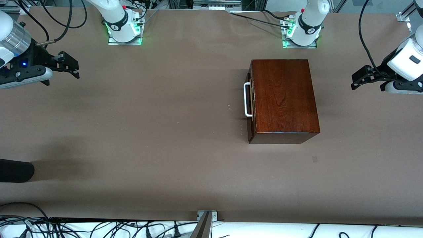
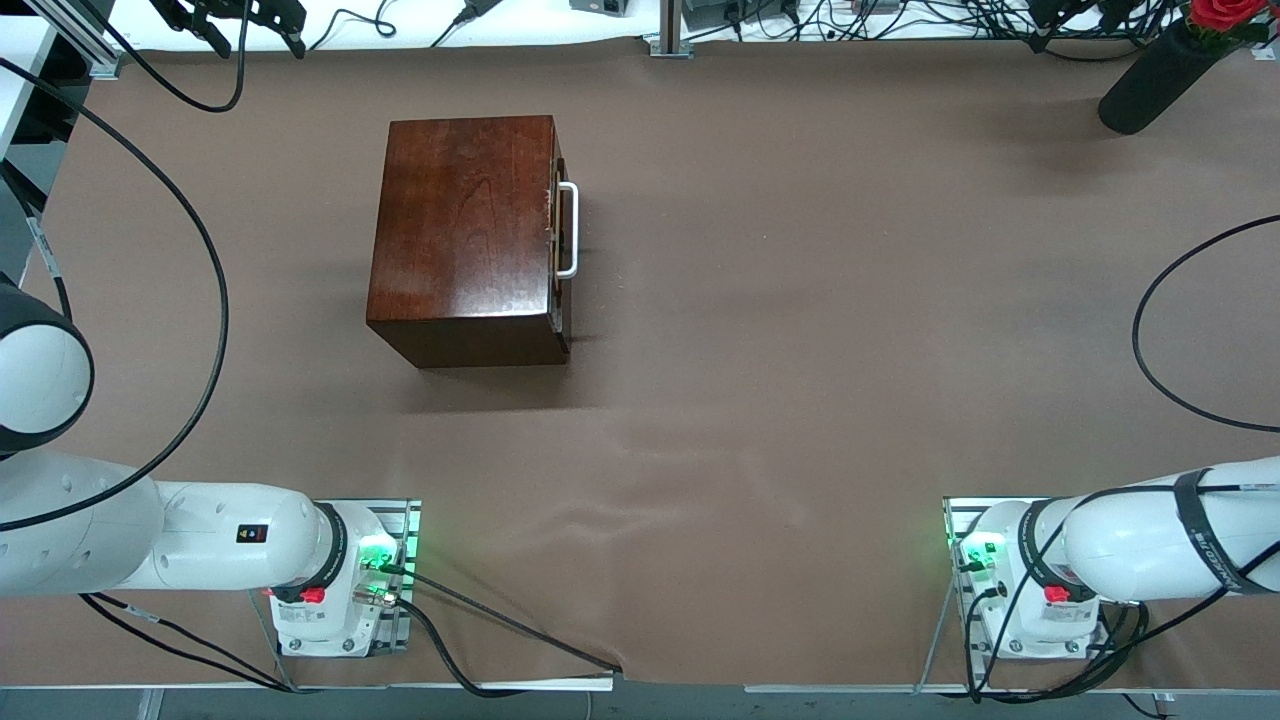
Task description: Open drawer, take yellow block, close drawer
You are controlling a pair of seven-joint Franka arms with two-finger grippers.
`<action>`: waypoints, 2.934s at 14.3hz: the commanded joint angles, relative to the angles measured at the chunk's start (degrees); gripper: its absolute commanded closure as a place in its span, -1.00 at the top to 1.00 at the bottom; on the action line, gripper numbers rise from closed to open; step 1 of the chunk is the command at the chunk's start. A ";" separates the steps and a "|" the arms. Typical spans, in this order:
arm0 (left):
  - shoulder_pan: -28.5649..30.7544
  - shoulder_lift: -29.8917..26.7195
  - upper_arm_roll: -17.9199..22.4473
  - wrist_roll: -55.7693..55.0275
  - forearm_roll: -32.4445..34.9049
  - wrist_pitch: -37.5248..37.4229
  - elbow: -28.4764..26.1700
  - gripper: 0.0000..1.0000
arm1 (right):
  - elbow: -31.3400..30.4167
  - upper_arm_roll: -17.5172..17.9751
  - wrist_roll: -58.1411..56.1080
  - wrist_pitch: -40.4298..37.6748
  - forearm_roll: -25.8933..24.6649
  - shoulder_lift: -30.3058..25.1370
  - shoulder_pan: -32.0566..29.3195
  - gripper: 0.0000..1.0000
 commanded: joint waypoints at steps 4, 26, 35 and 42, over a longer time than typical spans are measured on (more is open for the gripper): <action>-0.13 0.22 -0.13 -0.26 -0.16 -0.29 1.09 1.00 | 1.14 0.03 0.76 -0.68 -0.14 0.25 0.20 1.00; -11.09 18.05 -29.22 -42.15 2.44 6.38 1.53 1.00 | 1.14 0.03 0.76 -0.60 -0.14 0.25 0.20 1.00; -19.55 26.06 -29.22 -53.78 20.40 8.76 0.47 1.00 | 1.14 0.03 0.76 -0.60 -0.14 0.25 0.20 1.00; -20.78 28.96 -29.13 -56.42 26.19 10.52 0.30 1.00 | 1.14 0.03 0.76 -0.68 -0.14 0.25 0.20 1.00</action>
